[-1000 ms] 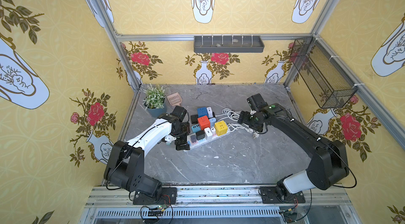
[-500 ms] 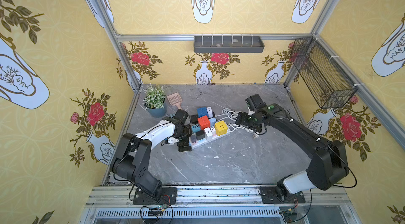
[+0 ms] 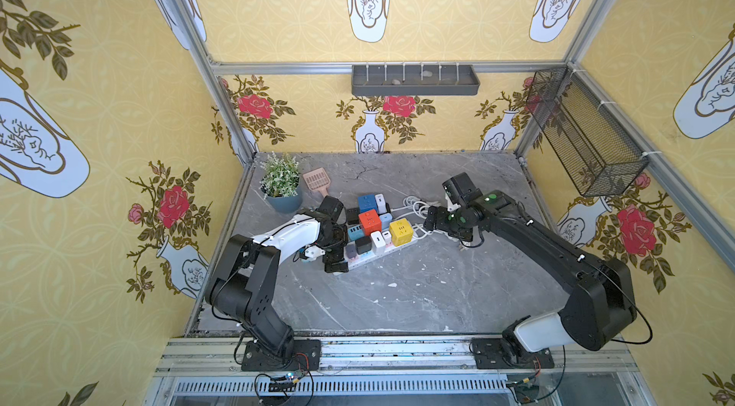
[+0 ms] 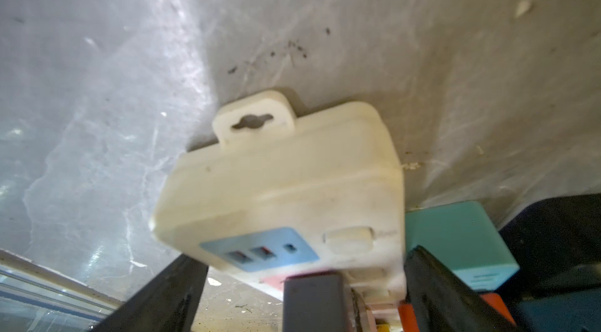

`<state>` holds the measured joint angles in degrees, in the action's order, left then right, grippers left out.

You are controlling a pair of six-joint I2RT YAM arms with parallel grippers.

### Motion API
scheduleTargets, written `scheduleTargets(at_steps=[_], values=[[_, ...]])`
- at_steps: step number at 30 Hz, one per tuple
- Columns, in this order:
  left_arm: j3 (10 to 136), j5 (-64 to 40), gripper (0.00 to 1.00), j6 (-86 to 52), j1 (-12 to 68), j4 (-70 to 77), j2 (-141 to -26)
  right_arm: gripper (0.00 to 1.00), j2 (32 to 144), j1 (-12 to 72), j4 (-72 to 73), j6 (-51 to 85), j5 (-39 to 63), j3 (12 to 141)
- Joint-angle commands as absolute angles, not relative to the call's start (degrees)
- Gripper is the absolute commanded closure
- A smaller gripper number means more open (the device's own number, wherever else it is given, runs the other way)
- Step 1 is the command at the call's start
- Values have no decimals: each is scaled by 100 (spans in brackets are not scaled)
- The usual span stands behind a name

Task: Pull the plug off the socket
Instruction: Adjust the socket at the center of the board.

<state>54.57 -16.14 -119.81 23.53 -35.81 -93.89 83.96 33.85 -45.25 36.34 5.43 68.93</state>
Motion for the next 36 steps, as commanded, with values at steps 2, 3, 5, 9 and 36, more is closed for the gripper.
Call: scheduleTargets(at_steps=[2,3,5,9,36], values=[[5379,-1725,12,-14720,2360,-3795,-9523,8,8465,3527,-4526,3561,405,6933],[5372,-1739,15,-14677,2356,-3787,-9587,8,8497,3578,-4526,3547,384,6950],[5361,-1771,19,-14564,2356,-3741,-9676,8,8575,3672,-4535,3524,337,6999],[5385,-1806,23,-14369,2358,-3815,-9772,8,8730,3901,-4566,3429,175,7097],[4946,-1832,1,-13549,2391,-3817,-9772,1,9895,4472,-4711,3400,-20,7693]])
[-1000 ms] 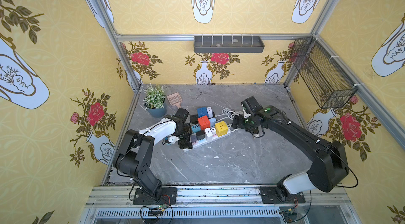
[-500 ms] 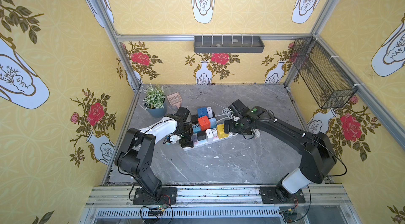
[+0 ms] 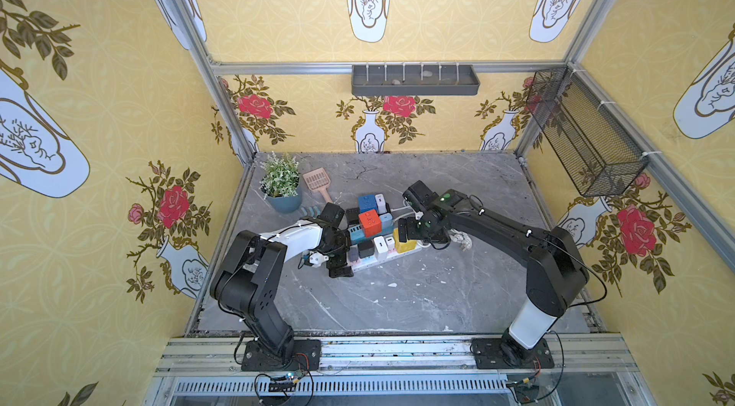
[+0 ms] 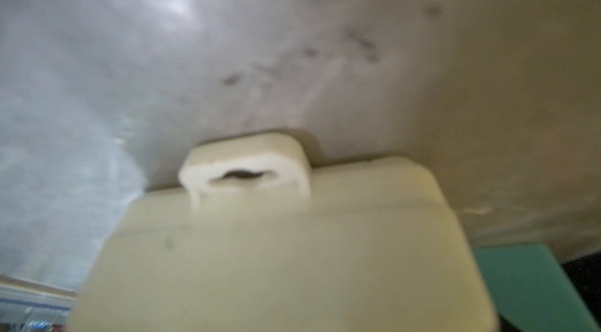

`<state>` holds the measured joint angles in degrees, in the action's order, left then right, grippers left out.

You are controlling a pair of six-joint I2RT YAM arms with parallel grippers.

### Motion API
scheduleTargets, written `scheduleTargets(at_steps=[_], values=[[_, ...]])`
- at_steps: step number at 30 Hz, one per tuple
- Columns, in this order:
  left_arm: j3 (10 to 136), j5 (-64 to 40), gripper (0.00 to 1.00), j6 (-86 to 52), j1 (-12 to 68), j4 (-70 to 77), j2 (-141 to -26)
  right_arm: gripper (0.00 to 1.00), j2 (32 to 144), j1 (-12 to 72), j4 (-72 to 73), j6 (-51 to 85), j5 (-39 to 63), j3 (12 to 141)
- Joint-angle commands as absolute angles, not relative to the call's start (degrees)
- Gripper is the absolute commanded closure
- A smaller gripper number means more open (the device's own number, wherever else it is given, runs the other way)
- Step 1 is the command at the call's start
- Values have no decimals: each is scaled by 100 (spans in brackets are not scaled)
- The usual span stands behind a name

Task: Pull the plug off the socket
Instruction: Adjust the socket at the center of the board, then remove the plug from the socket.

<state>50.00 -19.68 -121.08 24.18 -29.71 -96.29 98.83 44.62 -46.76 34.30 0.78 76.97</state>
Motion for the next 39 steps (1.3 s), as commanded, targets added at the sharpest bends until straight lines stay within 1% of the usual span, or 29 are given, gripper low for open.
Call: scheduleTargets(at_steps=[1,3,7,10,16,21,24,34,39], values=[[4965,-1819,1,-13575,2373,-3838,-9780,2,9882,4470,-4715,3396,-25,7705],[4991,-1773,4,-13623,2356,-3915,-9768,2,9870,4470,-4727,3398,-42,7701],[5064,-1668,18,-13576,2325,-4077,-9781,0,9793,4471,-4748,3374,-120,7659],[5144,-1609,26,-13425,2296,-4109,-9854,1,9862,4693,-4911,3257,-452,7839],[5265,-1635,29,-13385,2310,-4131,-9929,1,9974,4975,-4887,3527,-275,7806],[5209,-1667,33,-13473,2308,-4021,-9901,0,9974,5080,-4796,3794,-221,7639],[5195,-1692,34,-13467,2320,-3995,-9910,5,10099,5064,-4745,3732,-203,7656],[5150,-1705,36,-13482,2339,-3863,-9939,9,10212,5105,-4660,3769,75,7533],[5160,-1705,37,-13482,2355,-3846,-9941,14,10339,5108,-4676,3738,90,7606]])
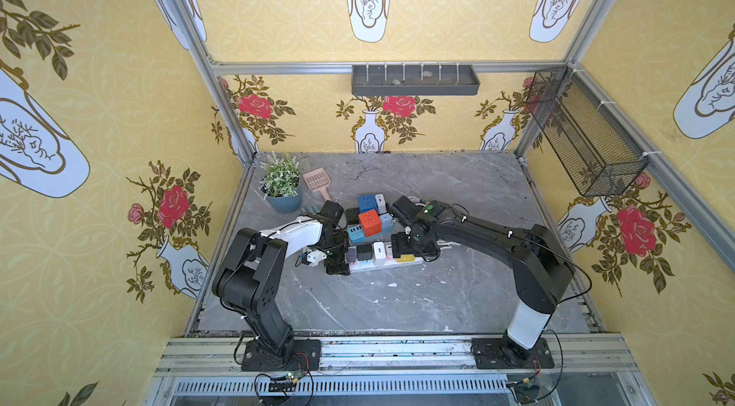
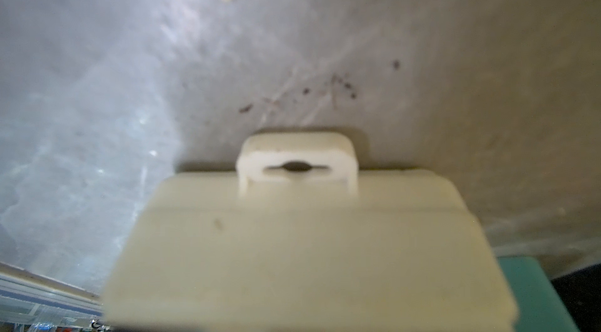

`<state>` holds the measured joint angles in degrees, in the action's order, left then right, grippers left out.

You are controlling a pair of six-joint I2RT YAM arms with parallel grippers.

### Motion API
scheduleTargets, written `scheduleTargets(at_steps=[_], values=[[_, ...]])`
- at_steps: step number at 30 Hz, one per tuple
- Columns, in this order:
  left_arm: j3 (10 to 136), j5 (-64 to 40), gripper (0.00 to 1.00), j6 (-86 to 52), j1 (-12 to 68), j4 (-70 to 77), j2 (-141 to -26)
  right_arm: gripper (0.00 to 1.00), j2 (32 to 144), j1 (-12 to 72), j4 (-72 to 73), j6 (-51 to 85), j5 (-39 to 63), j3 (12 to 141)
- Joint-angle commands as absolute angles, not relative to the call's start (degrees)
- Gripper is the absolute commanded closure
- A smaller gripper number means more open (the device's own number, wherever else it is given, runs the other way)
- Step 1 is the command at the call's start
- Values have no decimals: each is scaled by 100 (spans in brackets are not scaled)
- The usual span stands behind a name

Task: Pull the plug off the socket
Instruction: Remove the plug from the socket.

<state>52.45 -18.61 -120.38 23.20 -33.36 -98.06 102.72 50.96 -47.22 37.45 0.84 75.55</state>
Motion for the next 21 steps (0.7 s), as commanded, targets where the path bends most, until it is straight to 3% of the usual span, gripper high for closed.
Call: scheduleTargets(at_steps=[1,10,17,21], values=[[5151,-1705,36,-13482,2355,-3843,-9940,15,10366,5108,-4676,3723,90,7616],[5051,-1694,40,-13550,2385,-3759,-9912,27,10565,5098,-4729,3709,29,7739],[4924,-1683,49,-13699,2470,-3602,-9945,60,10526,5100,-4904,3704,-156,7848],[4871,-1671,56,-13787,2470,-3560,-10011,70,10426,5099,-5021,3706,-185,7940]])
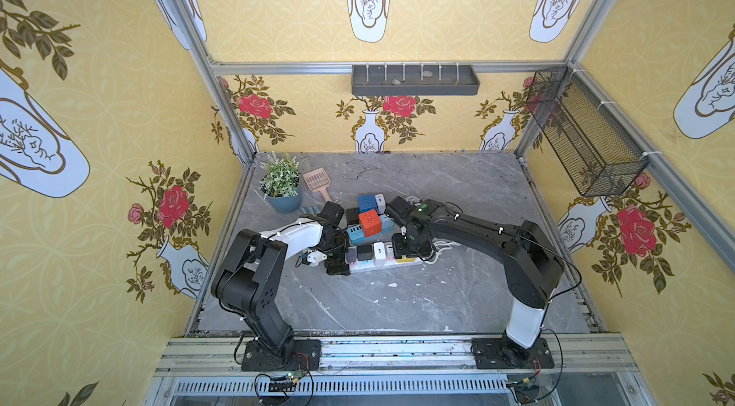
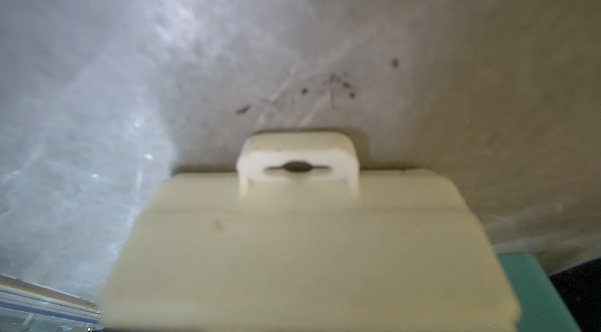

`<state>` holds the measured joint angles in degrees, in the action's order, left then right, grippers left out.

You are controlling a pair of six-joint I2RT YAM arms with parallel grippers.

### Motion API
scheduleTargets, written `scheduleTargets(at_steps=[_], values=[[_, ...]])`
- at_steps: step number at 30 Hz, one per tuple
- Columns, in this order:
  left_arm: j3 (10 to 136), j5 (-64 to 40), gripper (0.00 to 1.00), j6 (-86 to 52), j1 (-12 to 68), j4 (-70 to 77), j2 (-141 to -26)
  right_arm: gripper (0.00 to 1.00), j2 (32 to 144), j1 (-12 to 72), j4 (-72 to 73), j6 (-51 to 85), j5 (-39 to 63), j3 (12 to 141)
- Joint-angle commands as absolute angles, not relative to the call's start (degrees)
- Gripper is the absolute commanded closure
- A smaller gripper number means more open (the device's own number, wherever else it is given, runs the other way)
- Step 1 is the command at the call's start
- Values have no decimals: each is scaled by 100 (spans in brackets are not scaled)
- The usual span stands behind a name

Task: Pull the plug off the socket
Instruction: Remove the plug from the socket.

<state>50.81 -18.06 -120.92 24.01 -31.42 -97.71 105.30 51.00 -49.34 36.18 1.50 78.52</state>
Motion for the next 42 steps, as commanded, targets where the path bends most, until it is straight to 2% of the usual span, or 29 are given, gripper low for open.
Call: scheduleTargets(at_steps=[1,5,14,21,31,42], values=[[4846,-1663,58,-13819,2650,-3536,-10028,72,10411,5105,-5054,3704,-185,7974],[4808,-1617,65,-13877,2684,-3493,-10063,77,10358,5096,-5144,3719,-185,8033],[4799,-1538,68,-13971,2702,-3381,-10053,78,10074,5050,-5413,3791,-307,8150],[4733,-1441,69,-14094,2707,-3000,-9998,78,9439,4828,-5647,3989,-222,7848],[4614,-1346,71,-14282,2694,-2420,-9951,74,7898,3537,-6012,4280,1166,6548],[4750,-1340,72,-14299,2686,-2470,-10005,74,7236,2105,-6530,4524,2726,5589]])
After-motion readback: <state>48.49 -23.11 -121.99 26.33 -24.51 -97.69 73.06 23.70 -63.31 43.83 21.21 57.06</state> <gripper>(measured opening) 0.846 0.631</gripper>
